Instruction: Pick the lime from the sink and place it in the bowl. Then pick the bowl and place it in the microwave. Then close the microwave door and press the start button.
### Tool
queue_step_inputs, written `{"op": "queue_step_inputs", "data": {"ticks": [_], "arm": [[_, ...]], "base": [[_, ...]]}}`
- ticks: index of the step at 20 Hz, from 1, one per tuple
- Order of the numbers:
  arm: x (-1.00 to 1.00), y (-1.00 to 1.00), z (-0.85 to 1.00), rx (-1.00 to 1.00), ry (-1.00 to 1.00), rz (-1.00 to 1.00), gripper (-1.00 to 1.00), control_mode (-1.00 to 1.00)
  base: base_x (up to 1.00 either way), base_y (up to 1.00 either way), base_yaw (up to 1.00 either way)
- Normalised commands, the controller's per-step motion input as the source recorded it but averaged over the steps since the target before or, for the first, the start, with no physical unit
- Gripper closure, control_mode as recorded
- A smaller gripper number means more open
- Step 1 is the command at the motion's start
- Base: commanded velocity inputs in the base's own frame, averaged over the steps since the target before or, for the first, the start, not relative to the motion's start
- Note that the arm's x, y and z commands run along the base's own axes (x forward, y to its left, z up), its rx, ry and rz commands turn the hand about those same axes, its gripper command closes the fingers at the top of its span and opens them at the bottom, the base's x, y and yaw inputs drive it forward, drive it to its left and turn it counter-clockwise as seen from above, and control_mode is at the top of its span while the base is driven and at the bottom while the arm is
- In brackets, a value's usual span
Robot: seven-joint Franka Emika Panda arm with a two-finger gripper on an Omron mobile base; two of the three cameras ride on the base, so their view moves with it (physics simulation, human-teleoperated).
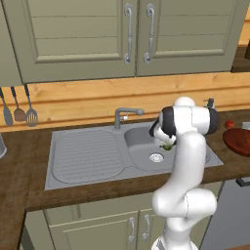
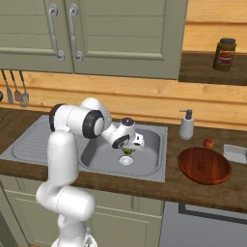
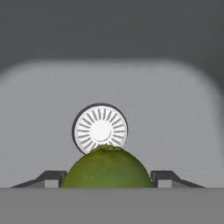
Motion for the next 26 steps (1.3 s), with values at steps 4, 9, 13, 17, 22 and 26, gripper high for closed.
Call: {"op": "queue_step_inputs", "data": {"ticks": [4,9,13,17,22,26], "arm": [[-0.42,0.01,1.00,-0.01,-0.11,0.00,1.00,-1.00],[-0.37,-0.05,1.00,-0.02,0.01,-0.03,1.00,-1.00],[-0.32,-0.04,1.00,-0.03,0.04,-0.02,1.00,-1.00],[-0.30,-0.09,0.83,-0.09,0.02,-0.06,1.00,-1.00],[-0.14,-0.35,0.51,-0.16,0.17,-0.13,1.00,-1.00],[-0.14,-0.83,0.39,0.00,0.19,-0.15,1.00,-1.00]], "base": [[0.00,0.00,0.00],[0.00,0.00,0.00],[0.00,0.00,0.00],[0.00,0.00,0.00],[0.00,0.00,0.00],[0.00,0.00,0.00]]}}
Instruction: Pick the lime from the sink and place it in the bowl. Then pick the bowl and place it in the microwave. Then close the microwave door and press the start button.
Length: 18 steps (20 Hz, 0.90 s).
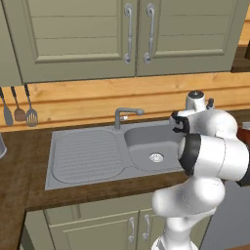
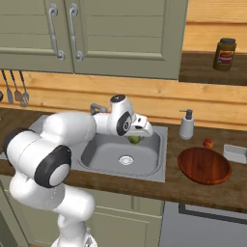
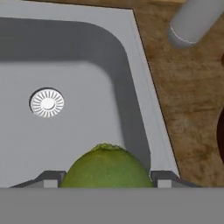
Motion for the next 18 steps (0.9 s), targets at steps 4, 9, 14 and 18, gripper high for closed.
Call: {"op": "queue_step_inputs", "data": {"ticks": [4,9,14,18], "arm": [[-0.15,-0.99,0.02,0.10,0.03,-0.10,1.00,-1.00],[-0.05,-0.91,0.00,0.06,0.00,-0.07,1.00,-1.00],[0.00,-0.85,0.01,0.09,0.03,-0.06,1.00,-1.00],[-0.12,-0.74,0.00,0.13,0.00,-0.02,1.00,-1.00]], "base": [[0.00,0.00,0.00],[0.00,0.00,0.00],[0.00,0.00,0.00],[0.00,0.00,0.00]]}}
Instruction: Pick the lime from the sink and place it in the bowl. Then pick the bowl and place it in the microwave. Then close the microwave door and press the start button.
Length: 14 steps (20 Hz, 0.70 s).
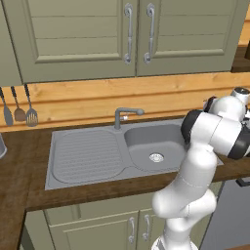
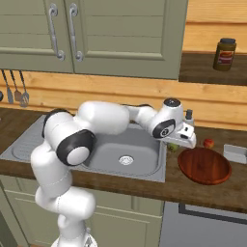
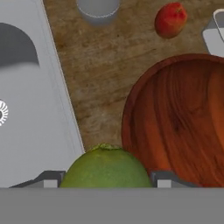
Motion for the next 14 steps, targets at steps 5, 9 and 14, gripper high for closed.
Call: {"op": "queue_step_inputs", "data": {"ticks": [5,9,14], "arm": [[-0.01,-0.52,-0.09,0.05,0.00,0.00,1.00,-1.00],[0.01,-0.47,-0.28,0.00,0.01,0.00,1.00,-1.00],[0.00,-0.37,-0.36,0.00,0.00,0.00,1.00,-1.00]], "base": [[0.00,0.00,0.00],[0.00,0.00,0.00],[0.00,0.00,0.00]]}}
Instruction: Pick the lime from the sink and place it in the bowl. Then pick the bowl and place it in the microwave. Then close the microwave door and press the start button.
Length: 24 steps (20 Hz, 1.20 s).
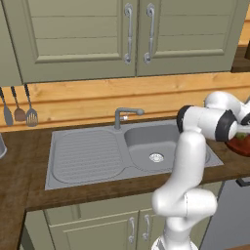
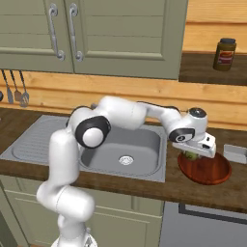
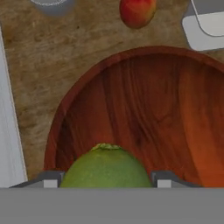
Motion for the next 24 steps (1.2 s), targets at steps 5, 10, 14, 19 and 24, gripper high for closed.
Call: {"op": "queue_step_inputs", "data": {"ticks": [5,10,14,19,24], "arm": [[0.05,-0.24,-0.39,0.00,0.01,0.00,1.00,-1.00],[0.17,-0.09,-0.42,0.00,0.05,0.00,1.00,-1.00],[0.16,-0.01,-0.38,0.00,0.04,0.00,-1.00,-1.00],[0.01,0.00,0.00,0.00,0.00,0.00,-1.00,-1.00],[-0.08,0.00,0.25,0.00,0.00,0.00,-1.00,-1.00]], "base": [[0.00,0.00,0.00],[0.00,0.00,0.00],[0.00,0.00,0.00],[0.00,0.00,0.00],[0.00,0.00,0.00]]}}
